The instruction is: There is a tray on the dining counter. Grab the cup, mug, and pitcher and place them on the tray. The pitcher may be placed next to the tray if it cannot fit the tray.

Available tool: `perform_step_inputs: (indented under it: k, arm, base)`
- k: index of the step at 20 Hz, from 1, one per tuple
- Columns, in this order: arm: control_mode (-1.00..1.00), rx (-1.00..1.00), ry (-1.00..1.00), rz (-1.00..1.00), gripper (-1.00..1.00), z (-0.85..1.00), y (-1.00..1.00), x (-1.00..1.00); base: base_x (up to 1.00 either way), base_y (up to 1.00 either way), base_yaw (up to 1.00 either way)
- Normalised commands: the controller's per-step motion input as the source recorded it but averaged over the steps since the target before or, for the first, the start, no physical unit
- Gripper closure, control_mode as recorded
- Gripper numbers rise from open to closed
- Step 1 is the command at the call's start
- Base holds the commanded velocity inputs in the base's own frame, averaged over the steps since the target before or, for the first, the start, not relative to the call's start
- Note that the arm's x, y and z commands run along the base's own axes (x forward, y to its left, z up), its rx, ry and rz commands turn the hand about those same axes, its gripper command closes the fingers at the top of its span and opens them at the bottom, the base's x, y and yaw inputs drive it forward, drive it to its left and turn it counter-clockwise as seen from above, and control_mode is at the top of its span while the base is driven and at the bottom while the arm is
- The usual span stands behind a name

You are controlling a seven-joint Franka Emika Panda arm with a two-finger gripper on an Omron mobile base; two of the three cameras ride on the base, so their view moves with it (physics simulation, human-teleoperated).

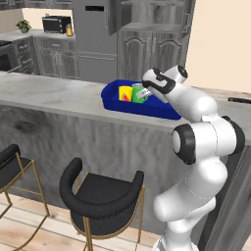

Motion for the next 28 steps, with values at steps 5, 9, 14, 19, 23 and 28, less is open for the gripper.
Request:
perform_step_inputs:
  k: [5, 9, 14, 19, 23, 28]
  arm:
    - [-1.0, 0.0, 0.0, 0.0, -1.0, 0.15, 0.0, 0.0]
    - [-1.0, 0.0, 0.0, -0.01, -1.0, 0.8, 0.0, -0.08]
    - [-1.0, 0.0, 0.02, -0.11, -1.0, 0.92, -0.07, -0.6]
    - [-1.0, -0.02, 0.15, -0.22, -1.0, 0.75, -0.03, -0.96]
    - [-1.0, -0.07, 0.23, -0.19, -1.0, 0.63, -0.25, -0.88]
    - [-1.0, -0.13, 0.18, -0.17, -1.0, 0.33, -0.21, -0.95]
  base:
    - [0.0, 0.0, 0.0]
    - [0.0, 0.0, 0.0]
    - [0.0, 0.0, 0.0]
    - [0.0, 0.0, 0.0]
    - [0.0, 0.0, 0.0]
    - [0.0, 0.0, 0.0]
